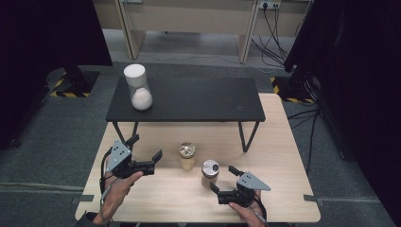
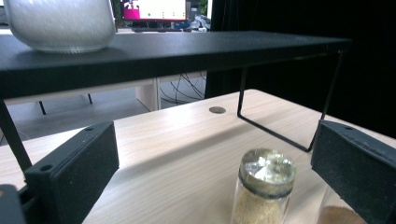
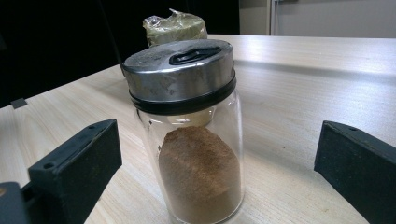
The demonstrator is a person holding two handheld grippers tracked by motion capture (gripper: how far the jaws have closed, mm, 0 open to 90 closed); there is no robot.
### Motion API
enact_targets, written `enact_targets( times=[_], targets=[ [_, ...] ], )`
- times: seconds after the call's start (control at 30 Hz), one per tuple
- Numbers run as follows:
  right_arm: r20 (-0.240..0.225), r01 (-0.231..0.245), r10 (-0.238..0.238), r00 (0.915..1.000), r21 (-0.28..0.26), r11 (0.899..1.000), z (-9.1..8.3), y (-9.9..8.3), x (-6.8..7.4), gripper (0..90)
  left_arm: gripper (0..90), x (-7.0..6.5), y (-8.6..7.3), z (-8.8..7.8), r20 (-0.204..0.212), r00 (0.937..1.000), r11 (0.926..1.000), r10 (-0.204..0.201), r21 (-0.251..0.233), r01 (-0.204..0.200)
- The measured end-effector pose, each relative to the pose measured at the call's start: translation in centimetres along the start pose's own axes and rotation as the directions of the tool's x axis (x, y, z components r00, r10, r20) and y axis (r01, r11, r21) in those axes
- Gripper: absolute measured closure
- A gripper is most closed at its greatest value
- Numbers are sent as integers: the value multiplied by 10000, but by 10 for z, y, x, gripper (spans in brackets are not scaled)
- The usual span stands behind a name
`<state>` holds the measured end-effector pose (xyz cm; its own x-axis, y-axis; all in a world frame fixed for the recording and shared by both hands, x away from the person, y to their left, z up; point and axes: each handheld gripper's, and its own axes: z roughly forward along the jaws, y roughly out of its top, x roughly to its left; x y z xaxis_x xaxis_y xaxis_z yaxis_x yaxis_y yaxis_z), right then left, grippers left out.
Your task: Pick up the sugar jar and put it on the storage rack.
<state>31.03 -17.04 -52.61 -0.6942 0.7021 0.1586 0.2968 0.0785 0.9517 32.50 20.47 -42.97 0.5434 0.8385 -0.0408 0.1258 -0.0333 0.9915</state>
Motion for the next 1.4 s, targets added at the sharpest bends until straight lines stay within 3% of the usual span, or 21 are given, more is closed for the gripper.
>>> enact_targets(
  times=[0.67,1.4],
  targets=[
    [-4,-1,1,10000,3,10000,0,0,0,8,1,5,-42,-3,181,9998,10000,-64,-19,64],
    [-43,-8,8,10000,-7,10000,0,0,0,8,5,-1,-81,-1,407,9992,9997,28,242,-38]
  ],
)
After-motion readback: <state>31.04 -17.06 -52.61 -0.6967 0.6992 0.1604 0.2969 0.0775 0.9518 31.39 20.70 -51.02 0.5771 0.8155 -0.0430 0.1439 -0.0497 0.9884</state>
